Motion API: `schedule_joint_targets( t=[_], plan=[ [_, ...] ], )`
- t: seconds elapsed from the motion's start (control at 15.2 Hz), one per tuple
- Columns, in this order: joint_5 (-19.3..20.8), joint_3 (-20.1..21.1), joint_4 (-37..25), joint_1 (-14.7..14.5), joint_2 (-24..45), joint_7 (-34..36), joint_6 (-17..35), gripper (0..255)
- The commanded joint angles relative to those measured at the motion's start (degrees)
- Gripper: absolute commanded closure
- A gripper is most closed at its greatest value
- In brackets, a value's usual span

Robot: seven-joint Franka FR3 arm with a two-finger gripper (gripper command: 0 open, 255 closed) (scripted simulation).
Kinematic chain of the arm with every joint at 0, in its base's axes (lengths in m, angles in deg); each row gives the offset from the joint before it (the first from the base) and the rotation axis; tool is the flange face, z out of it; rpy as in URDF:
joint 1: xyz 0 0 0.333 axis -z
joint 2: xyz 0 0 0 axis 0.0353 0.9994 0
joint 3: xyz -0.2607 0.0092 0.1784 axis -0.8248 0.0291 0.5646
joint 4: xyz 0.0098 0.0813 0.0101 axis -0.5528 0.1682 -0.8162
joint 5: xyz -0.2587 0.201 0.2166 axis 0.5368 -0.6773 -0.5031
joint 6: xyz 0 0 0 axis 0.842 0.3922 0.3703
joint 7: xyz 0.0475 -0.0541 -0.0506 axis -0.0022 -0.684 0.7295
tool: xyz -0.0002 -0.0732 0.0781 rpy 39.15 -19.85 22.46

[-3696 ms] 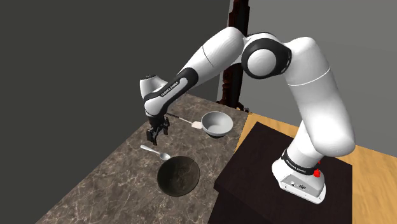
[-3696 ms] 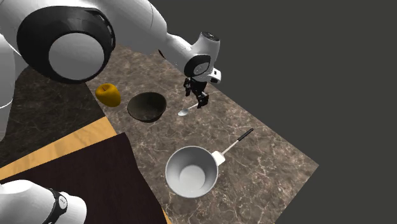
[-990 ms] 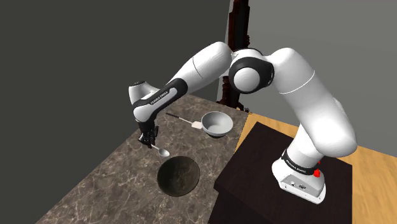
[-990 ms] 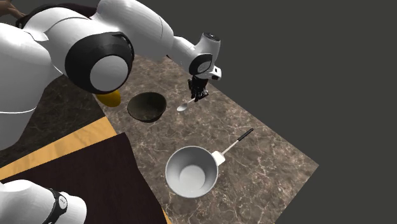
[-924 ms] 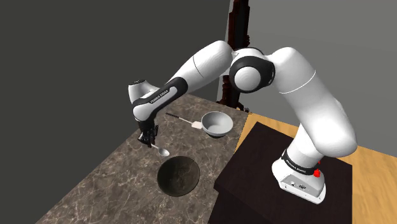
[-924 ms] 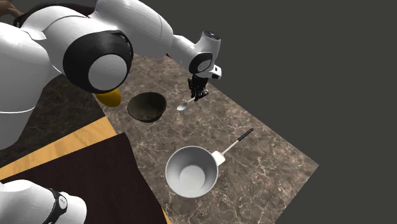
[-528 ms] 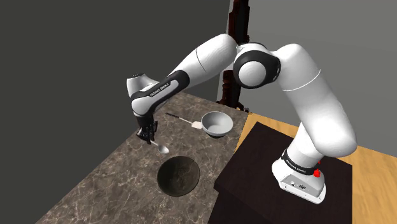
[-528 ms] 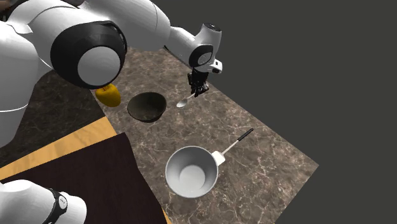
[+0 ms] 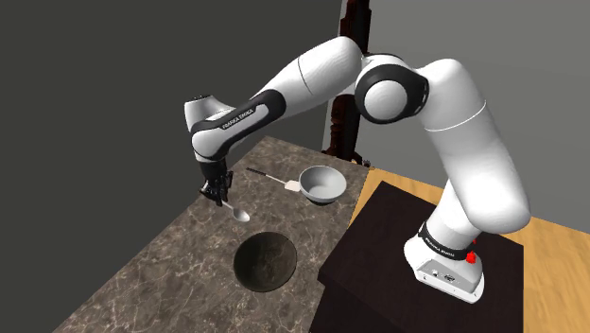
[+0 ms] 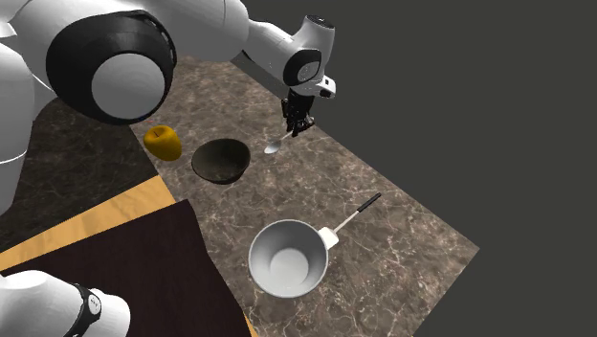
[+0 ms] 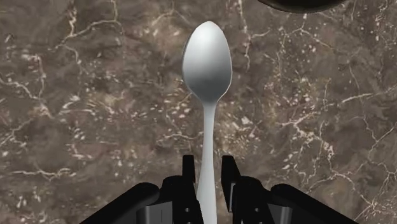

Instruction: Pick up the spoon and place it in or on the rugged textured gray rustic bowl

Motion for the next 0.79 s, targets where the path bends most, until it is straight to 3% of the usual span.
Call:
schedule_joint_targets(
  t=[0.0,0.4,0.73],
  plan=[
    [-0.01,0.04,-0.54,0.02,-0.64,0.14,-1.17,255],
    [-0.12,0.17,-1.22,0.14,-2.91,0.49,-4.09,255],
    [-1.54,1.61,15.36,-0.92,-12.94,2.36,2.88,255]
  ],
)
